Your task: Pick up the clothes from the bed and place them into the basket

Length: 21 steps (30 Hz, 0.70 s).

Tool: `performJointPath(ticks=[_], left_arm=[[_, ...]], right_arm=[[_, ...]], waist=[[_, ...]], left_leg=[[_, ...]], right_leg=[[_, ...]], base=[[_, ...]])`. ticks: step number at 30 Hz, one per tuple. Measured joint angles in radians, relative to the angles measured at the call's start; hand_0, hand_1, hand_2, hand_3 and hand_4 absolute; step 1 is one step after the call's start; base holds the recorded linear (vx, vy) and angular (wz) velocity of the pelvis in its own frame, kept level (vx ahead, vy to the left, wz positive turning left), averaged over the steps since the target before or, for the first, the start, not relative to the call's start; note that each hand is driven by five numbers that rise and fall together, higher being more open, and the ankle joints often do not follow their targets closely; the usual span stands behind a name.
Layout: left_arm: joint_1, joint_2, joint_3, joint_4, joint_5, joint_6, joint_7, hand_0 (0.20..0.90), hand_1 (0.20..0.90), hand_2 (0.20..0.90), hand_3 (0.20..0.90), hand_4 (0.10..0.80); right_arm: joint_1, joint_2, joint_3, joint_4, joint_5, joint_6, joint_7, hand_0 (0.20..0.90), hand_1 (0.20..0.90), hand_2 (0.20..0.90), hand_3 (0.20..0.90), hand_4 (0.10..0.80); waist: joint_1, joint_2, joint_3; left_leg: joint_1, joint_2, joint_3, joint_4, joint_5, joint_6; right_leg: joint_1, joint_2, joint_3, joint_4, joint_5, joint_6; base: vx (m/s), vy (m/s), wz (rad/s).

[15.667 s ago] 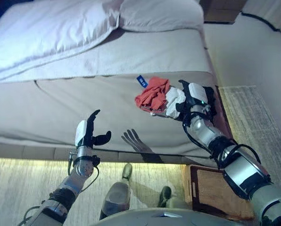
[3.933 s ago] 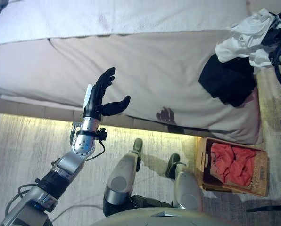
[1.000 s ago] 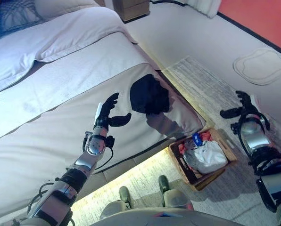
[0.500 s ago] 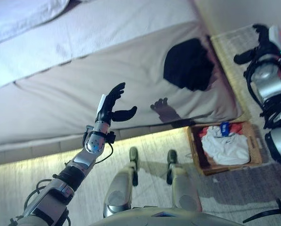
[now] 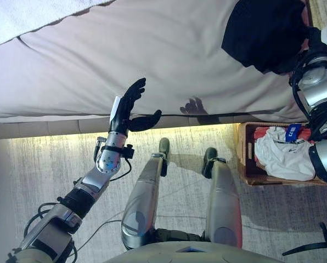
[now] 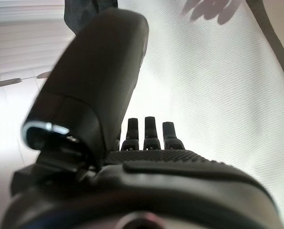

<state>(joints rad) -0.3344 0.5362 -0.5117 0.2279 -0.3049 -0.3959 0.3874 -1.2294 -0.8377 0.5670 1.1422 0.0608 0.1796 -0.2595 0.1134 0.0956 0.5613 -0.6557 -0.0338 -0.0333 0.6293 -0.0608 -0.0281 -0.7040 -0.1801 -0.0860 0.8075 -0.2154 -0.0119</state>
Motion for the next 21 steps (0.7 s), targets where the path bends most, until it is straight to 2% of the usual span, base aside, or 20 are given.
performJointPath(ticks=[2,9,15,21], left_arm=[[0.012,0.005,0.007,-0.030,-0.019,0.000,0.003,0.900,0.900,0.900,0.900,0.800],[0.084,0.042,0.017,-0.100,-0.019,0.000,0.010,0.900,0.900,0.900,0.900,0.800],[0.109,0.069,0.029,-0.104,-0.021,0.000,0.003,0.900,0.900,0.900,0.900,0.800],[0.131,0.075,0.081,-0.144,-0.021,-0.002,-0.006,0.900,0.900,0.900,0.900,0.800]], right_arm=[[-0.007,0.000,0.000,0.004,0.016,0.001,0.001,0.900,0.900,0.900,0.900,0.800],[-0.074,0.010,0.000,0.064,0.134,0.000,0.009,0.900,0.900,0.900,0.900,0.800],[-0.095,0.010,-0.003,0.068,0.246,-0.073,0.031,0.900,0.900,0.900,0.900,0.800],[-0.109,-0.005,-0.005,0.068,0.317,-0.080,0.037,0.900,0.900,0.900,0.900,0.800]], waist=[[0.013,0.004,0.002],[0.055,0.009,0.003],[0.060,0.009,0.003],[0.084,0.009,0.003]], left_leg=[[-0.043,-0.001,-0.012,0.025,-0.018,-0.009],[-0.151,-0.002,-0.064,0.069,-0.014,-0.009],[-0.186,-0.001,-0.107,0.088,-0.012,-0.006],[-0.195,-0.001,-0.151,0.100,-0.003,-0.008]], right_leg=[[-0.044,-0.001,-0.003,0.032,-0.015,0.001],[-0.148,0.015,-0.022,0.092,-0.025,-0.011],[-0.172,0.017,-0.059,0.125,-0.045,-0.043],[-0.169,0.020,-0.098,0.151,-0.068,-0.076]], base=[[0.074,-0.152,0.12],[-0.010,-0.107,0.08],[-0.009,-0.083,0.13],[0.008,-0.089,0.12]])
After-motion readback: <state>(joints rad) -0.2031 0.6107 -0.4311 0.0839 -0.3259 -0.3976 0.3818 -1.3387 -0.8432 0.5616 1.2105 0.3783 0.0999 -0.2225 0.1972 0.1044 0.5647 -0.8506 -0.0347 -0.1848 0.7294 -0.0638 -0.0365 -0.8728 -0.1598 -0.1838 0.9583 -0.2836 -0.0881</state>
